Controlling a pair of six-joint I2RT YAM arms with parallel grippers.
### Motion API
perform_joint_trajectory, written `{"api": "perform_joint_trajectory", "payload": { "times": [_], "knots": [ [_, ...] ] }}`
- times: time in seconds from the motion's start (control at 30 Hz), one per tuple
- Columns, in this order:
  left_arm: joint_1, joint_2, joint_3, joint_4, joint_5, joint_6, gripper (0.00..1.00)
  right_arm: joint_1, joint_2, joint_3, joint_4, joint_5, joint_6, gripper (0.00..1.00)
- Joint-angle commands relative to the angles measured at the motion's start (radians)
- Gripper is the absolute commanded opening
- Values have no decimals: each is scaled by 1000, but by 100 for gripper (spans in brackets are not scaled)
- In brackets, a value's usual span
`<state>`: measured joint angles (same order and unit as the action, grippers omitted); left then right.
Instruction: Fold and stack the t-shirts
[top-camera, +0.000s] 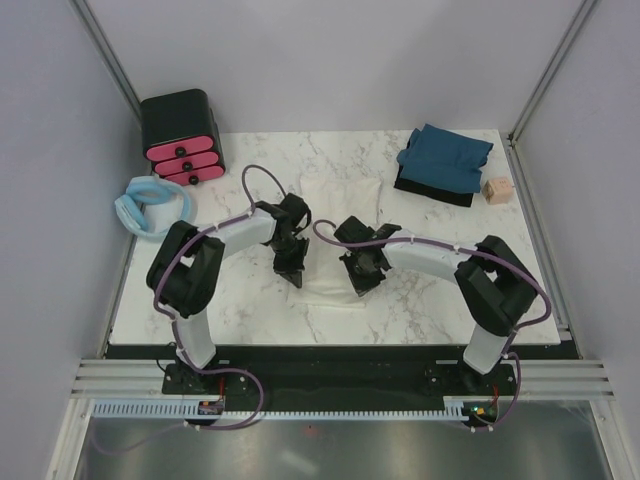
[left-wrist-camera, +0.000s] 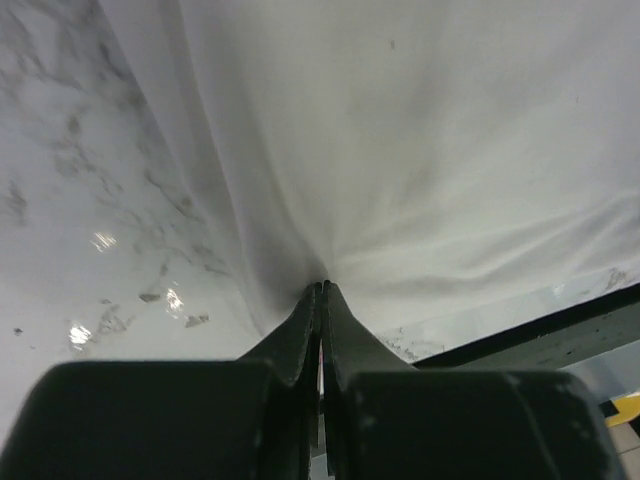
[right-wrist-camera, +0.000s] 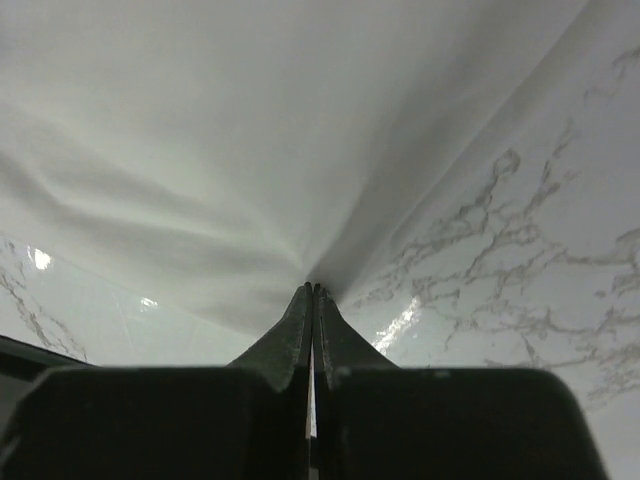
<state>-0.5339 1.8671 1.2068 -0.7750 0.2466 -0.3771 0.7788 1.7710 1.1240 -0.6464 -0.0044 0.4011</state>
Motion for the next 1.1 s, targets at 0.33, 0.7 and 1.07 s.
{"api": "perform_joint_trajectory", "payload": {
  "times": [0.33, 0.7, 1.07],
  "knots": [
    [-112, -181, -82, -81, 28, -60, 2, 27, -192, -93, -61, 20, 107, 5],
    [124, -260, -101, -57, 0, -74, 32, -53, -386, -145, -58, 58, 85, 65],
    [216, -157, -187, 60, 209, -29, 36, -194, -377, -406, 252, -224, 120, 65]
  ]
}}
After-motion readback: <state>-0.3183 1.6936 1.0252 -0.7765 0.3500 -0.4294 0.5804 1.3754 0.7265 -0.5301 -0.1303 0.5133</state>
